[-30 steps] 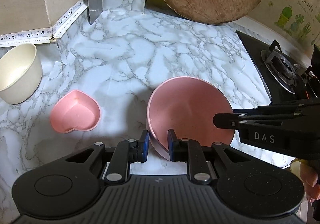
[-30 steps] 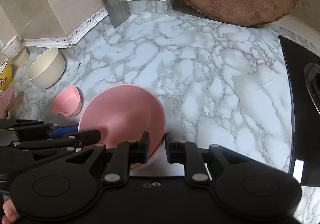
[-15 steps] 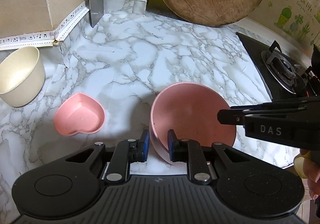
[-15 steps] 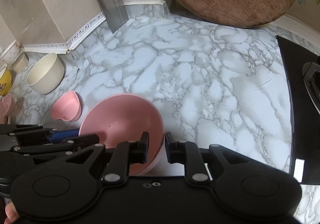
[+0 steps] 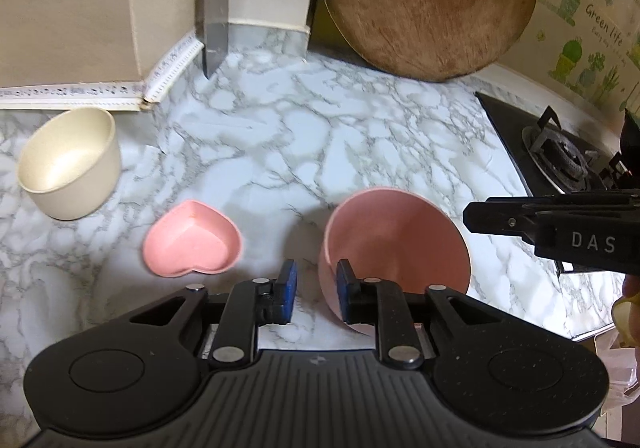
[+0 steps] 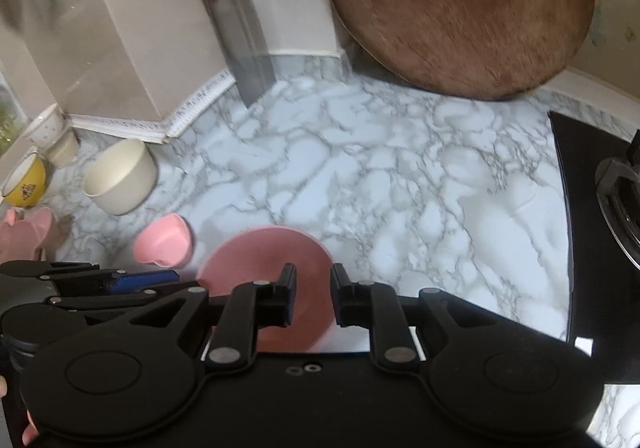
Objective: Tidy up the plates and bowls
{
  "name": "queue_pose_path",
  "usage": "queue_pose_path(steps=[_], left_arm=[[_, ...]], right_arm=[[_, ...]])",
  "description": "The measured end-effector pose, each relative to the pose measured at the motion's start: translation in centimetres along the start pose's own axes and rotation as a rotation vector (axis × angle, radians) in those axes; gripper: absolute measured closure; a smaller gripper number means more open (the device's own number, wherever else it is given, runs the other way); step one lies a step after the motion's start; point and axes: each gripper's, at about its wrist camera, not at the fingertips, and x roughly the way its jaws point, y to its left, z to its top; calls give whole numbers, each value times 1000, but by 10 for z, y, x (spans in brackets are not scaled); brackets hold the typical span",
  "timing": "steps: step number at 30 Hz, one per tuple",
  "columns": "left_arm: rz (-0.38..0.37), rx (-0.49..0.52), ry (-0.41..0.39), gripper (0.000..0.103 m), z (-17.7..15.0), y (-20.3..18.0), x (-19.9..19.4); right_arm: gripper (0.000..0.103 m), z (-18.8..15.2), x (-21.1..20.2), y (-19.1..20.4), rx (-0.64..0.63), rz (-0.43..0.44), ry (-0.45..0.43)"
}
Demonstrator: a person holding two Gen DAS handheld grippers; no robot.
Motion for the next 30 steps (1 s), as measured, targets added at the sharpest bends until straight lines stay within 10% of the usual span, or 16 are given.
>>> queue_pose_path(steps=[4,12,16,22,30], left_arm=[[-3,-35,-40,37,-1,11,-14],[37,-53,-99,32,1,32,-39],[66,-72,-123,31,4,50,-49],[131,-105,-163,25,16,85,-65],[204,-152,-191,24,44,138,-76]], right_arm=[[83,0,-7,8,-21,13,-18],[75,1,-14,26,-49,47,-46],[38,5,-18,39,-65,68,-72],[7,18,-17,62,-101,95,-101],[1,47,2,99,-131,137,-99]])
